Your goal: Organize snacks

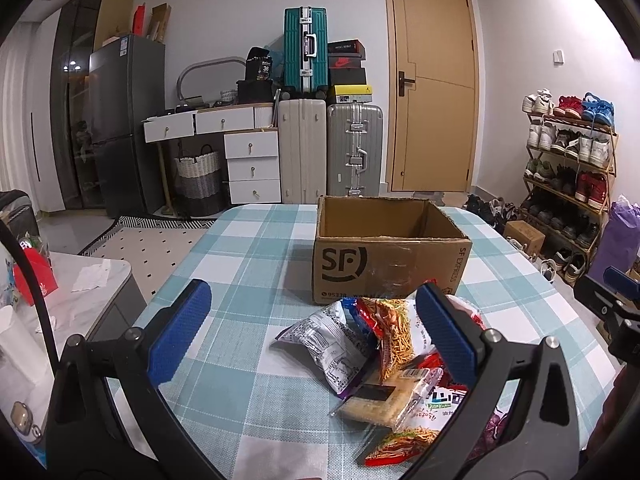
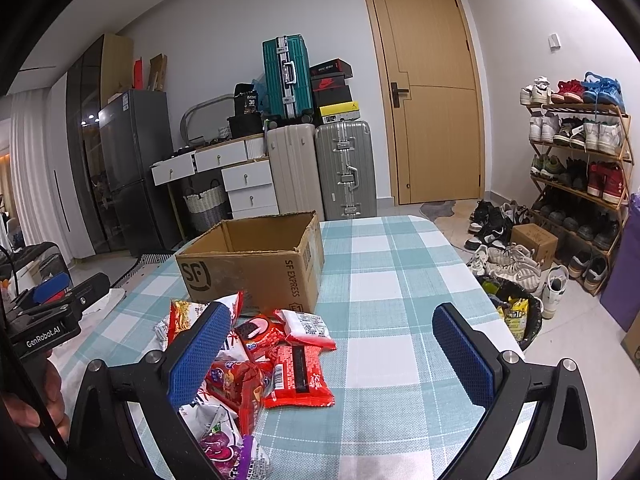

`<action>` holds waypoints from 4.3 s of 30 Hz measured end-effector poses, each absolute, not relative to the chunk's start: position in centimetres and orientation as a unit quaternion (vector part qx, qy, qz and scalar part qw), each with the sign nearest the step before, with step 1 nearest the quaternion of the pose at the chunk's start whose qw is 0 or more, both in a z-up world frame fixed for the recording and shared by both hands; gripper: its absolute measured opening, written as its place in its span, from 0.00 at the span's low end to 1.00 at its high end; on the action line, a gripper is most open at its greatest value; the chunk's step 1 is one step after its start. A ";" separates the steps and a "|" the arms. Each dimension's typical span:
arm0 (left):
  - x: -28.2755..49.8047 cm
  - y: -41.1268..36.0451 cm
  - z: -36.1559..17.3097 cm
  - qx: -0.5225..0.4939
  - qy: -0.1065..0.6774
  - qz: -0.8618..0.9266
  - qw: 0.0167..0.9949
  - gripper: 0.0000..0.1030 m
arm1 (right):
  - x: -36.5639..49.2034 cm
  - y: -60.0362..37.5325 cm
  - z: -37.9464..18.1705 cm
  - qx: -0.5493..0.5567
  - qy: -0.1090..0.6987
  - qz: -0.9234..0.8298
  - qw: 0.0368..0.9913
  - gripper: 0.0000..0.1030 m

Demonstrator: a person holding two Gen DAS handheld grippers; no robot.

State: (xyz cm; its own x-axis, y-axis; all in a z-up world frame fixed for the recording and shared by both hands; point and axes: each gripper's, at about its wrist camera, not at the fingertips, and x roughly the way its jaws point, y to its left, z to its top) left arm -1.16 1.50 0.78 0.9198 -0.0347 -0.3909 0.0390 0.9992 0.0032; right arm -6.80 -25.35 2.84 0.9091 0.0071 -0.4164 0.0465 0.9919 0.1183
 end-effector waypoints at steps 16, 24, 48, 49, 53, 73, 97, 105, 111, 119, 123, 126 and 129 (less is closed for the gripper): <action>-1.5 1.5 0.9 0.007 0.197 -0.020 0.980 0.99 | -6.7 -25.4 2.6 0.065 0.214 -0.009 0.975 1.00; -1.5 1.6 0.9 0.006 0.197 -0.021 0.980 0.99 | -6.7 -25.4 2.6 0.066 0.214 -0.009 0.975 1.00; -0.7 2.1 0.1 -0.012 0.229 -0.057 0.972 0.99 | -6.8 -24.4 2.3 0.074 0.232 0.044 0.969 1.00; -0.6 2.2 0.0 -0.014 0.233 -0.058 0.971 0.99 | -6.9 -24.1 2.2 0.074 0.235 0.052 0.968 1.00; -0.5 2.3 -0.4 -0.011 0.229 -0.049 0.972 0.99 | -7.3 -23.6 1.7 0.087 0.245 0.074 0.963 1.00; -0.2 3.5 -1.3 -0.027 0.244 -0.047 0.968 0.99 | -7.3 -18.9 -4.2 0.085 0.390 0.131 0.908 1.00; -0.4 3.6 -1.5 -0.029 0.249 -0.053 0.967 0.99 | -6.1 -17.2 -6.6 0.057 0.443 0.142 0.883 0.82; -0.5 3.5 -1.6 -0.026 0.252 -0.053 0.966 0.99 | -6.3 -18.3 -6.5 0.087 0.446 0.150 0.878 0.73; -0.5 3.6 -1.9 -0.019 0.252 -0.050 0.966 0.99 | -6.5 -17.5 -7.0 0.062 0.456 0.148 0.875 0.71; -0.5 3.5 -2.0 -0.009 0.250 -0.055 0.967 0.99 | -6.5 -17.4 -7.0 0.053 0.457 0.144 0.876 0.58; -0.4 3.3 -2.1 -0.006 0.252 -0.056 0.966 0.99 | -6.8 -17.3 -6.6 0.052 0.450 0.153 0.878 0.55; -0.3 3.6 -2.3 -0.005 0.255 -0.055 0.965 0.99 | -7.0 -17.8 -6.5 0.067 0.451 0.159 0.876 0.54; -0.3 3.8 -2.4 -0.004 0.257 -0.054 0.965 0.99 | -7.3 -18.1 -6.3 0.078 0.448 0.164 0.876 0.54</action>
